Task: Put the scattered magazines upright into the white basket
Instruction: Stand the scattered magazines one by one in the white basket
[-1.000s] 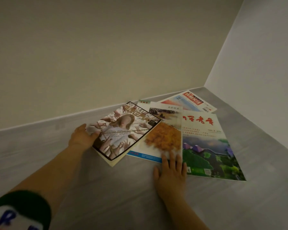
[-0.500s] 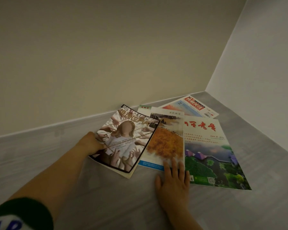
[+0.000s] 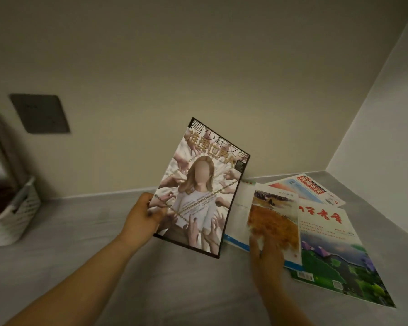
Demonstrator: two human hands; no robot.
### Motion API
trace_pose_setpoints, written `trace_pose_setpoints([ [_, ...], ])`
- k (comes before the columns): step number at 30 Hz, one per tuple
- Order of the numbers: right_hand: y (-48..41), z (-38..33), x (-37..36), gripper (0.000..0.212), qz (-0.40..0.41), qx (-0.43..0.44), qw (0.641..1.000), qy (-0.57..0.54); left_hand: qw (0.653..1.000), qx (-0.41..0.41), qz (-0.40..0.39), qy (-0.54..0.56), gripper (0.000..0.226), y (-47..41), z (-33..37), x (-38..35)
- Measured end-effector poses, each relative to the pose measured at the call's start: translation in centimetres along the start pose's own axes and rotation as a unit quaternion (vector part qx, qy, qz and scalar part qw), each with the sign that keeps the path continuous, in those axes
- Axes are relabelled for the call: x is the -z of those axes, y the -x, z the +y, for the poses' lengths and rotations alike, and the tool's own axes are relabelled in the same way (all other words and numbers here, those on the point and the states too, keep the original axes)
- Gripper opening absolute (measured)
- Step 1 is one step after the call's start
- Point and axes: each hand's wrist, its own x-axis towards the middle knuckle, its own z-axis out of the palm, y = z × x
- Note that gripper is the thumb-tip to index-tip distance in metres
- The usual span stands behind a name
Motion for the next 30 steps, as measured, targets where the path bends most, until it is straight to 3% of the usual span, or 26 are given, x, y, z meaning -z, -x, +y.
trace_pose_setpoints([
  [3, 1.4, -7.1, -2.9, 0.042, -0.105, -0.066, 0.951, -0.284, 0.999, -0.009, -0.004, 0.048, 0.024, 0.8, 0.1, 4.3],
  [7, 4.4, -13.7, -7.6, 0.016, -0.234, -0.038, 0.915, -0.328, 0.996, -0.018, 0.017, 0.086, 0.024, 1.3, -1.5, 11.6],
  [14, 12.7, -22.1, -18.6, 0.022, -0.299, 0.049, 0.899, -0.316, 0.993, -0.033, 0.105, 0.037, 0.017, 0.3, -6.8, 27.4],
  [21, 21.0, -29.8, -29.7, 0.028, -0.346, 0.112, 0.882, -0.301, 0.976, -0.011, 0.220, -0.004, 0.029, -2.1, -10.6, 41.3],
  [25, 22.4, -34.3, -32.6, 0.026, -0.323, 0.154, 0.891, -0.280, 0.968, -0.037, 0.249, 0.001, 0.029, -4.6, -11.1, 46.4],
  [30, 21.7, -37.0, -35.5, 0.024, -0.261, 0.219, 0.923, -0.180, 0.968, -0.010, 0.249, -0.016, 0.016, -7.3, -12.8, 49.3],
])
